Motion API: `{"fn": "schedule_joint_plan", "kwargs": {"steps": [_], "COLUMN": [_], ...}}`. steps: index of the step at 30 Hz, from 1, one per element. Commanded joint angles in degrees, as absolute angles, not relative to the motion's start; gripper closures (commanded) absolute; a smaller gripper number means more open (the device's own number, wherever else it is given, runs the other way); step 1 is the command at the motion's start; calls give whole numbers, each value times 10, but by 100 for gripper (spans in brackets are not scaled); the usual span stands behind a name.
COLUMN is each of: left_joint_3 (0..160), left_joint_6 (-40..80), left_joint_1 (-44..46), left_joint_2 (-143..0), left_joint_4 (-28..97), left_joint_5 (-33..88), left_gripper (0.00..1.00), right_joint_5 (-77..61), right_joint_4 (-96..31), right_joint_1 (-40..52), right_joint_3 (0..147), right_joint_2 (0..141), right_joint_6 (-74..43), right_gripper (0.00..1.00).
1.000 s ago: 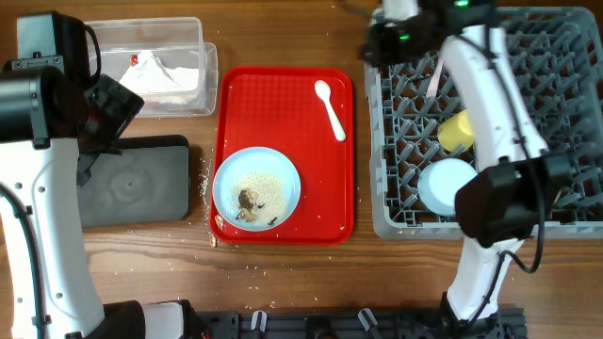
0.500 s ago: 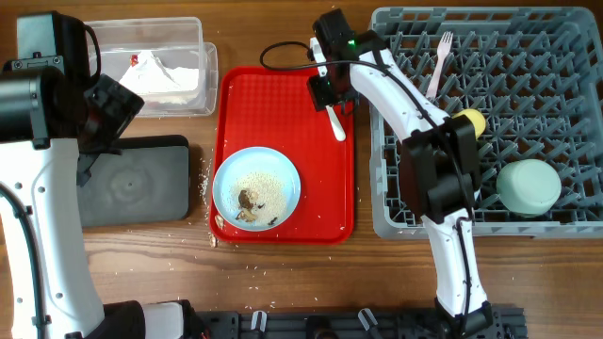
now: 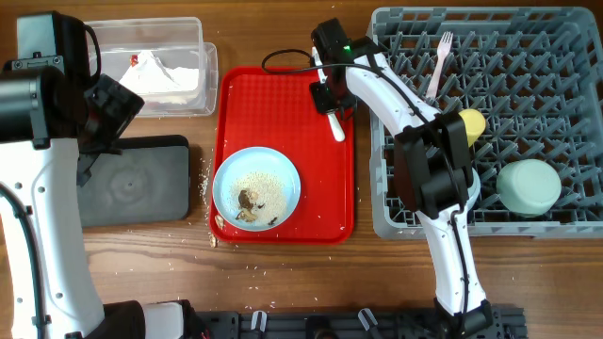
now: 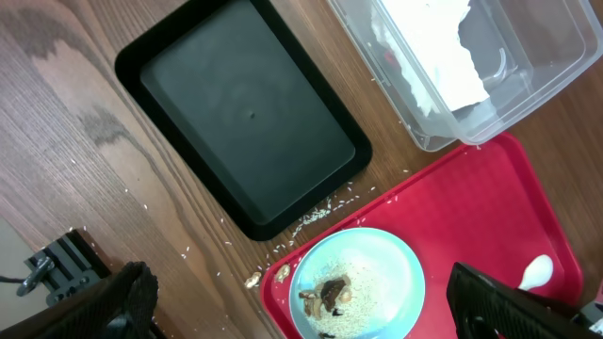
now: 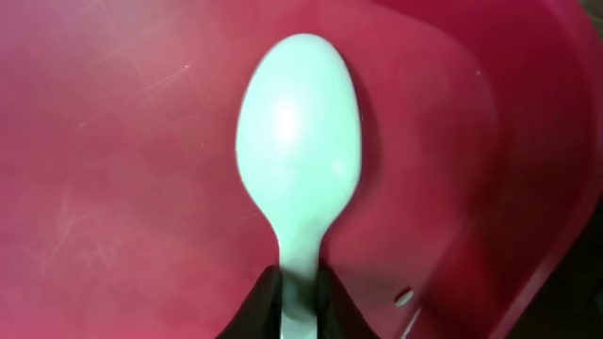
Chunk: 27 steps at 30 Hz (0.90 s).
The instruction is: Sort waste into correct bins and load items into the dishwasher rack
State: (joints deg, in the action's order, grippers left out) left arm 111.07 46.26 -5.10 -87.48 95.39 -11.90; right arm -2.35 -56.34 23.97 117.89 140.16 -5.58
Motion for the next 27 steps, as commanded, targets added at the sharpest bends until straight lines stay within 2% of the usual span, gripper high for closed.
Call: {"fn": "schedule_joint_plan", "kwargs": {"steps": [1,10,14,16,17,19,22,27], "left_joint_3": [1113,1113,1113,1113,1113,1113,1113,1113], "left_joint_6": [472,472,472,472,472,472,472,472], "left_joint_1": [-55,-55,-55,-55,-55,-55,-55,-55], "left_joint_2": [-874,-874,-874,-874,-874,-874,-874,-874], "left_joint_4": [954,954,954,954,954,954,954,954], "left_joint_5": [-118,-118,-118,-118,-118,-118,-118,-118], "left_gripper": [0,0,0,0,0,0,0,0], "right_joint_5": [-62,-70,-179,-225,-239,-224,-161,-91], "right_joint_4": [-568,-575,-583,-579,-575,-570,-565,-529], "right_joint_1": [240,238,238,239,241,249,261,282], "right_joint_3": [1178,1187,1187,1187,1187,1187,1179,1150], "right_joint_2": [1422,1379,1346,1329,1321,1318,1319,1320], "right_joint_6": [-65,-74,-18,6,20,39,41,45], "right_gripper": [96,94,90,80,67,47,37,34]}}
